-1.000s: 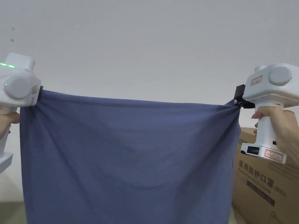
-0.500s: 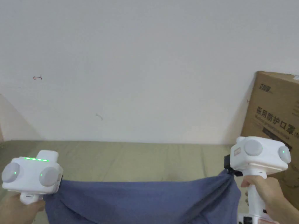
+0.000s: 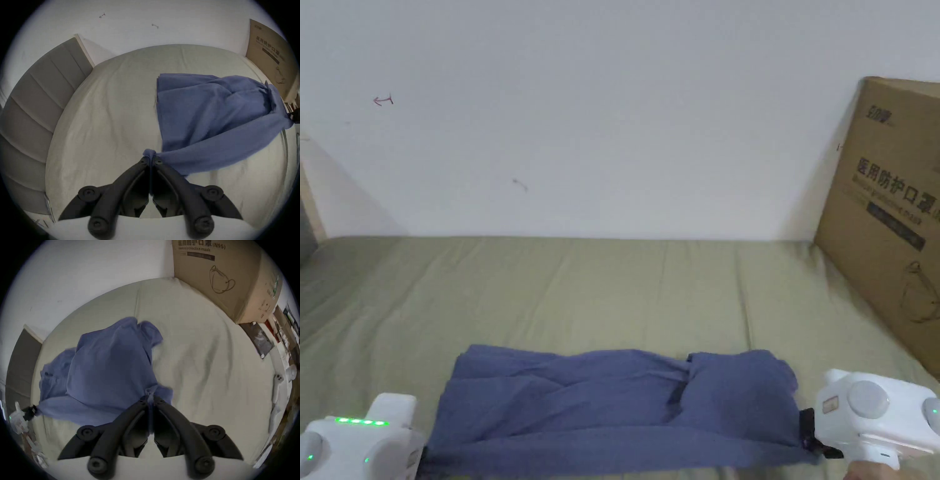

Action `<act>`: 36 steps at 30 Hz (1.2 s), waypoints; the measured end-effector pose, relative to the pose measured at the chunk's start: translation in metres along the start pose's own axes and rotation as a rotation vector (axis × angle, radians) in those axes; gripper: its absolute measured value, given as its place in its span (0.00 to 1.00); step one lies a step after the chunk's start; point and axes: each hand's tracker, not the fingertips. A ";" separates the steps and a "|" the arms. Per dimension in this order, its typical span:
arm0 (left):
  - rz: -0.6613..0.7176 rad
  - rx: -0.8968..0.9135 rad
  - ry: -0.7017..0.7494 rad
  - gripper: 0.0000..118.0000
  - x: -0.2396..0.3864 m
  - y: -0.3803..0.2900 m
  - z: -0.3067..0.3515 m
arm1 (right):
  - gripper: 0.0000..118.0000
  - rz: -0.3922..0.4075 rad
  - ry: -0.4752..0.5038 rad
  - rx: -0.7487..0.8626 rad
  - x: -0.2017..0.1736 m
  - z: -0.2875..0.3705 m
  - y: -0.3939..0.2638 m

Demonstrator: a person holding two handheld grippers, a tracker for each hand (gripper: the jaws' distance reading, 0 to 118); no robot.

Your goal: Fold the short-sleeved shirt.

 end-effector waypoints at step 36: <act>0.059 0.080 -0.116 0.85 -0.017 -0.300 0.246 | 0.79 0.064 -0.022 0.149 0.048 0.216 -0.341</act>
